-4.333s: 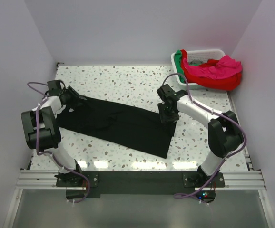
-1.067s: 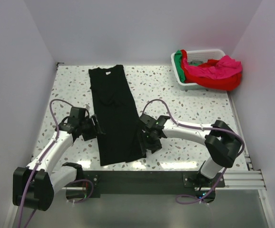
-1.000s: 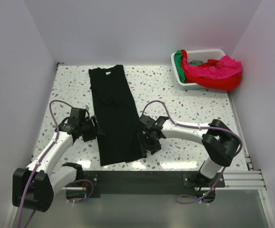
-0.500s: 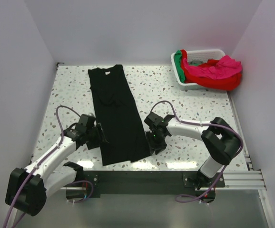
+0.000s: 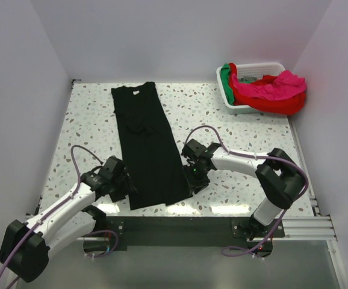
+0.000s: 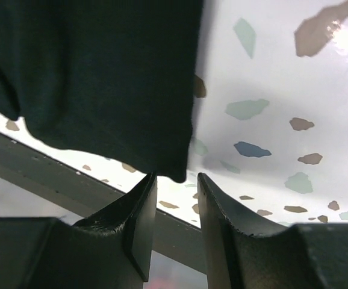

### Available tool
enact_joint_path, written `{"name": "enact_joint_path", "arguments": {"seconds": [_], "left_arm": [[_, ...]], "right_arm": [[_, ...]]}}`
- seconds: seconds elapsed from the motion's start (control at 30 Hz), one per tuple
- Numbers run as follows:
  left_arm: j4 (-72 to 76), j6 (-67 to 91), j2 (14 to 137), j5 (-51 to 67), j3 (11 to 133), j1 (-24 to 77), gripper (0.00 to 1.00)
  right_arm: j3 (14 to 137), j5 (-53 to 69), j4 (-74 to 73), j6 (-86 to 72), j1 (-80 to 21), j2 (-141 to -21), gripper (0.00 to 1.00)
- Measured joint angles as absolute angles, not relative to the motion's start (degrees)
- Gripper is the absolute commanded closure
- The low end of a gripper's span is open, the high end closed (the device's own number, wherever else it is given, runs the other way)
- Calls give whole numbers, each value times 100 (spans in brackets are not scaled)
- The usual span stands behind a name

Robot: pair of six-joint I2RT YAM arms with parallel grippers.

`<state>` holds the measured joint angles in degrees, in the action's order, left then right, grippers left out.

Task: Fold and stack the t-shirts
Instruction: Fold the tshirt

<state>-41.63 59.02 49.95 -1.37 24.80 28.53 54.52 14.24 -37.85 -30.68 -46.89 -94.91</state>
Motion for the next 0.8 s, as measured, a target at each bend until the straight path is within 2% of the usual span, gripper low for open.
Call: {"name": "enact_joint_path", "arguments": {"seconds": [0.5, 0.8], "left_arm": [[-4007, 6879, 5057, 132, 2204, 3854, 48], [-4313, 7393, 5037, 58, 2217, 4335, 49]], "right_arm": [[5603, 1763, -3789, -2724, -4689, -9830, 66], [5603, 1796, -3787, -2716, -4685, -9832, 67]]}}
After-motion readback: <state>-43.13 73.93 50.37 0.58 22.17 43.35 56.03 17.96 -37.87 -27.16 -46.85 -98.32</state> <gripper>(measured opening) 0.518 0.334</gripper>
